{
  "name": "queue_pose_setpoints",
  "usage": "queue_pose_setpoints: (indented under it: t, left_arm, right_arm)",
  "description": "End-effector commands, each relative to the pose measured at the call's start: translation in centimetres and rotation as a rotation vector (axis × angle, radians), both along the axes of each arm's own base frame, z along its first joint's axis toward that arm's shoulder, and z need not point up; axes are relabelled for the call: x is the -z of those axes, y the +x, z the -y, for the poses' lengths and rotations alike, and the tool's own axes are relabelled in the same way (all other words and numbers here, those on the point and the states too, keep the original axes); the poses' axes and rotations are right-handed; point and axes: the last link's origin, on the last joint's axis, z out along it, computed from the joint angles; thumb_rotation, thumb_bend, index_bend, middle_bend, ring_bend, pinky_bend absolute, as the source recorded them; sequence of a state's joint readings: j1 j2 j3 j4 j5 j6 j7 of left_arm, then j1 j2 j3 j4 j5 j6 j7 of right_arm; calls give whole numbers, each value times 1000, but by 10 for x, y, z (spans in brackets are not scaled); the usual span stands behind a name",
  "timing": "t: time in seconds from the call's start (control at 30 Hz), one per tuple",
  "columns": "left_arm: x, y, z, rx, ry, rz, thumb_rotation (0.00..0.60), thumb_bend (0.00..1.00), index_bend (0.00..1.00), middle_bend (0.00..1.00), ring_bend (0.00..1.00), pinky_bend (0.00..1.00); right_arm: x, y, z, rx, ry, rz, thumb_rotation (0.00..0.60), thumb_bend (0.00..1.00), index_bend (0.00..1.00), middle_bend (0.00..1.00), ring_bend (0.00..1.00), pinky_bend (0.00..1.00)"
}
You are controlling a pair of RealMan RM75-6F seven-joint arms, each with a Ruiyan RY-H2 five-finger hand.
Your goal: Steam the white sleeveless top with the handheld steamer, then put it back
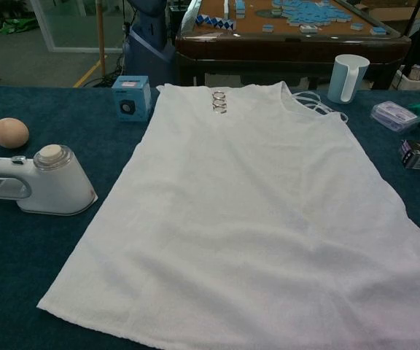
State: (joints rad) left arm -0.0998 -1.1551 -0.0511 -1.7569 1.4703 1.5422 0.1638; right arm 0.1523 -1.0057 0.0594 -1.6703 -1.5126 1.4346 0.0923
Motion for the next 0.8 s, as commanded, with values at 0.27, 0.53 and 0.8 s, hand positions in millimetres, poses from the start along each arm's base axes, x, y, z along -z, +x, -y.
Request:
queue_pose_setpoints:
  t: [0.27, 0.53, 0.8]
  left_arm:
    - [4, 2, -11, 36, 29, -2, 600, 131, 0, 0, 6, 13]
    - [20, 4, -42, 57, -38, -44, 600, 131, 0, 0, 21, 13]
    - [48, 3, -67, 42, -114, -66, 600, 123, 0, 0, 22, 13]
  right_arm:
    - [-21, 11, 14, -56, -65, -26, 600, 306, 0, 134, 5, 0]
    - [-42, 26, 32, -83, -121, -89, 600, 305, 0, 134, 5, 0]
    - [-52, 31, 37, -80, -141, -100, 600, 305, 0, 134, 5, 0]
